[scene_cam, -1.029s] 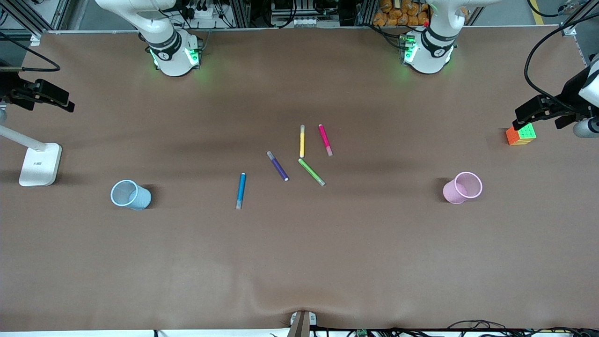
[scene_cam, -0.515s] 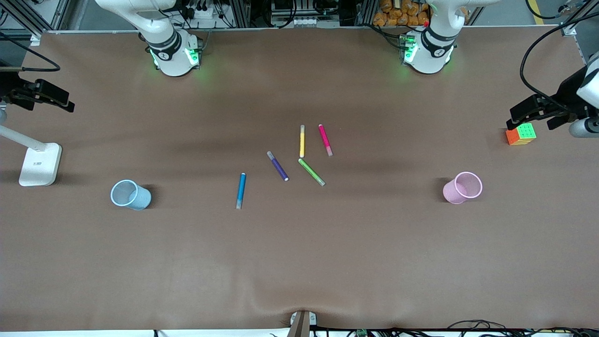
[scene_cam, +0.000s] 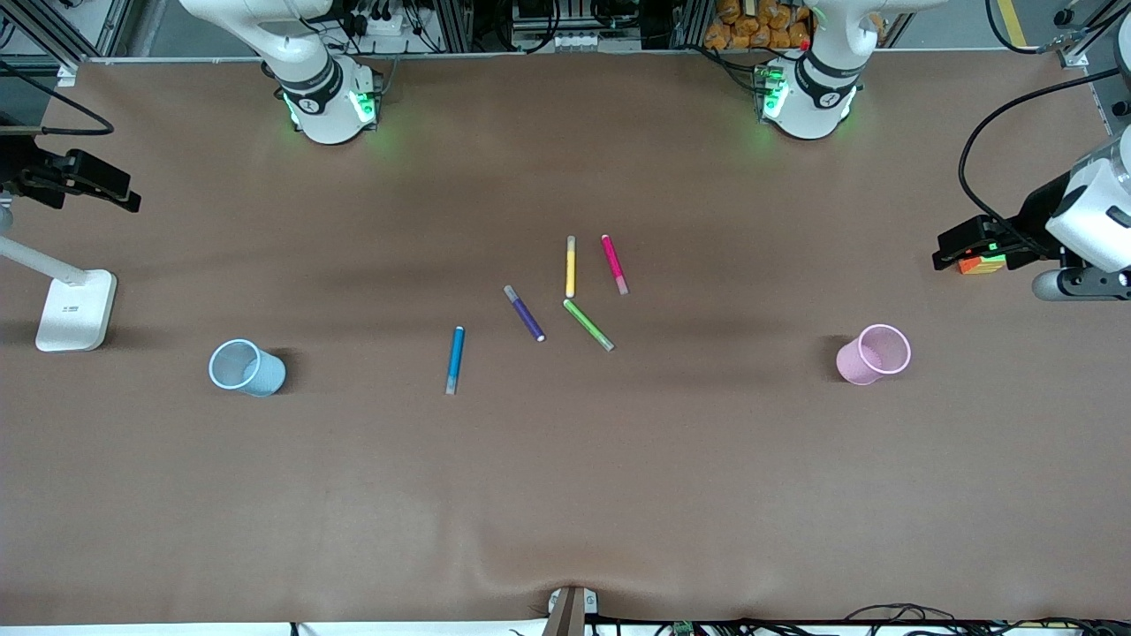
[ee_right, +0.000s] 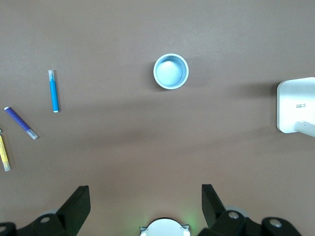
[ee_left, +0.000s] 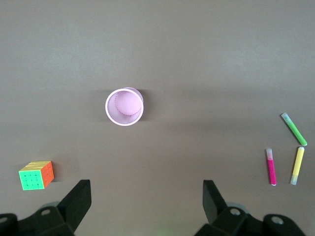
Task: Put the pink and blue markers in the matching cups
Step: 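Move the left gripper over the pink cup toward the markers, then lower the left gripper and grasp the pink marker, then carry the pink marker toward the pink cup while the right gripper reaches the blue marker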
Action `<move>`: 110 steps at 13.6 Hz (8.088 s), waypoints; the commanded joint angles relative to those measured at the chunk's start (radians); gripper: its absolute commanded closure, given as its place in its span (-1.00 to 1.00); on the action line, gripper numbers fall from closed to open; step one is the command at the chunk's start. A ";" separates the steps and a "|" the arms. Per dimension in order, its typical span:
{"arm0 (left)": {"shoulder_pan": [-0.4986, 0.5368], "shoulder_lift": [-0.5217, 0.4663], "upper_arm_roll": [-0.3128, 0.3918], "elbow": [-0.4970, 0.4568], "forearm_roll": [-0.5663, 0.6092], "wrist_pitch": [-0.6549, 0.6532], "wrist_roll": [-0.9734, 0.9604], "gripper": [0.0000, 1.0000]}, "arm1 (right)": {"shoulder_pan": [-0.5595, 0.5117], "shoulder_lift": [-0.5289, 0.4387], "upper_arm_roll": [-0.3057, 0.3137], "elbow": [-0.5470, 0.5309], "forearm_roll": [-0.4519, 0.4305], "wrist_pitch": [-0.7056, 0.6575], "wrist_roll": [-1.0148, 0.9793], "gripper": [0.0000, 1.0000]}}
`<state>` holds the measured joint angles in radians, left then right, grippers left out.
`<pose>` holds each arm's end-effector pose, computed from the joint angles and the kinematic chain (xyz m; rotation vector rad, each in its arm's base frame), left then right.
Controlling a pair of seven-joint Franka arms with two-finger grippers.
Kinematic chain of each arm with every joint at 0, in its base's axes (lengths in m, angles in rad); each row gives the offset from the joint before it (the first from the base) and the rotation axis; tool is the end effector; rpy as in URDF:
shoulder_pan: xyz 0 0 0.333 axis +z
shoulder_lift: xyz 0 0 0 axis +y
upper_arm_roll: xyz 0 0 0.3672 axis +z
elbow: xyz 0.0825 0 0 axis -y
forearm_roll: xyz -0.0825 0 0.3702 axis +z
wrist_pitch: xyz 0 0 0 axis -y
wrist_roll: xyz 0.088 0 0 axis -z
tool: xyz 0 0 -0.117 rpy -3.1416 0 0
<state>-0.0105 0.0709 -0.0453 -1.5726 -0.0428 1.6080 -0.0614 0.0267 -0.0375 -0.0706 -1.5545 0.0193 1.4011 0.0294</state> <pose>0.5662 -0.0355 0.6289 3.0972 0.0124 -0.0589 0.5074 -0.0207 0.6789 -3.1118 0.1104 0.1805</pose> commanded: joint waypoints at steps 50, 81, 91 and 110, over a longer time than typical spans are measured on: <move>-0.640 0.412 -0.025 -0.340 -0.072 0.622 -0.940 -0.72 | -0.062 0.008 0.002 -0.004 0.002 0.041 -0.026 -1.00; -0.661 0.460 -0.015 -0.230 -0.068 0.566 -0.988 1.00 | -0.054 0.019 0.000 -0.007 -0.005 0.068 -0.029 -1.00; -0.507 0.330 -0.013 -0.225 0.126 0.388 -0.902 1.00 | -0.050 0.019 0.000 -0.006 -0.005 0.075 -0.028 -1.00; -0.143 0.305 0.013 -0.046 0.432 0.282 -0.615 1.00 | 0.180 0.238 0.002 -0.176 0.005 0.422 0.003 -1.00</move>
<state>-0.1754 0.3778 -0.0304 -1.6364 0.3322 1.9034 -0.6874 0.1805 0.1581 -0.0605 -1.7042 0.0207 1.7597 0.0128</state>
